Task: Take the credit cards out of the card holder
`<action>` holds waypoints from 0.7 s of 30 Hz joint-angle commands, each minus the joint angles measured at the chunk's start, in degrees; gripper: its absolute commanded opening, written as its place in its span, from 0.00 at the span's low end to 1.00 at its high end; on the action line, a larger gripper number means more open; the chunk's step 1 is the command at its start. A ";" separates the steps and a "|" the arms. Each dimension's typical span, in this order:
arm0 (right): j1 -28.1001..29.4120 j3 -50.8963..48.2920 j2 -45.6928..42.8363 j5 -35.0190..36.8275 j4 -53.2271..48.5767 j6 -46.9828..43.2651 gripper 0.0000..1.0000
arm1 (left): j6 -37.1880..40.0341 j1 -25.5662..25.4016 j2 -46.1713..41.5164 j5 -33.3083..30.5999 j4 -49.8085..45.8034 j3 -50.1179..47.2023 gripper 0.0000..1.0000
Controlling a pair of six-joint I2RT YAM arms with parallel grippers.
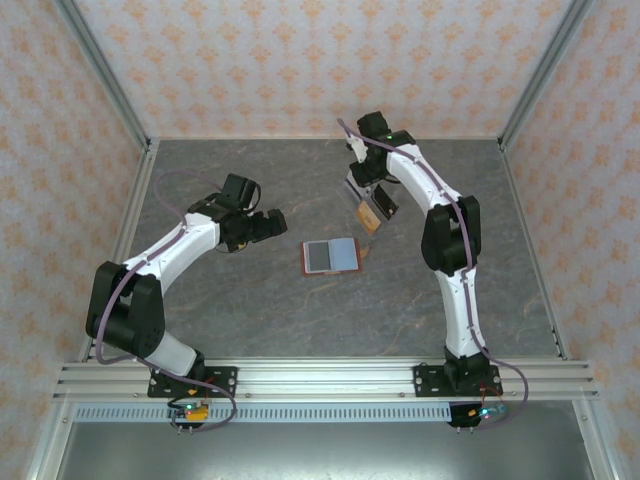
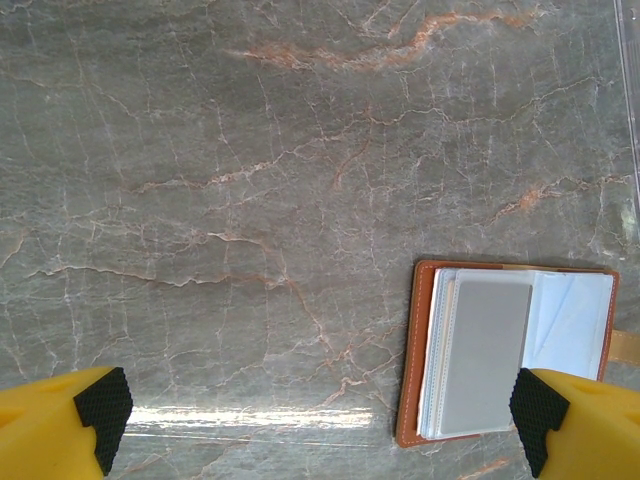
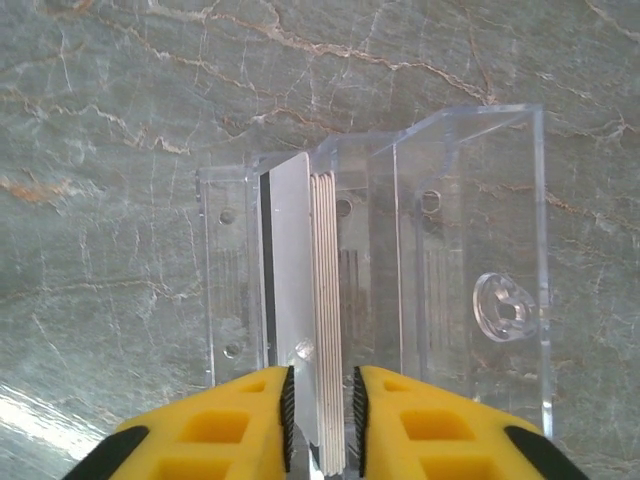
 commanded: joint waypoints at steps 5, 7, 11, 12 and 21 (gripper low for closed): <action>0.25 -5.29 -10.96 -4.45 -0.72 10.27 0.41 | -1.75 0.57 -1.26 -2.39 -0.64 -0.60 1.00; 0.63 -11.50 -15.28 -5.49 2.28 14.69 0.45 | -2.33 0.59 -1.44 -3.07 -0.56 -1.02 1.00; 3.70 -24.74 -24.03 -6.45 8.51 21.27 0.59 | -3.51 0.59 -1.62 -3.95 -0.08 -1.72 1.00; 4.74 -28.27 -26.20 -7.03 10.35 22.95 0.62 | -3.78 0.60 -1.57 -3.96 0.07 -1.95 1.00; 15.14 -44.14 -31.80 -7.03 16.14 34.39 0.66 | -5.36 0.63 -1.00 -3.36 1.52 -2.55 1.00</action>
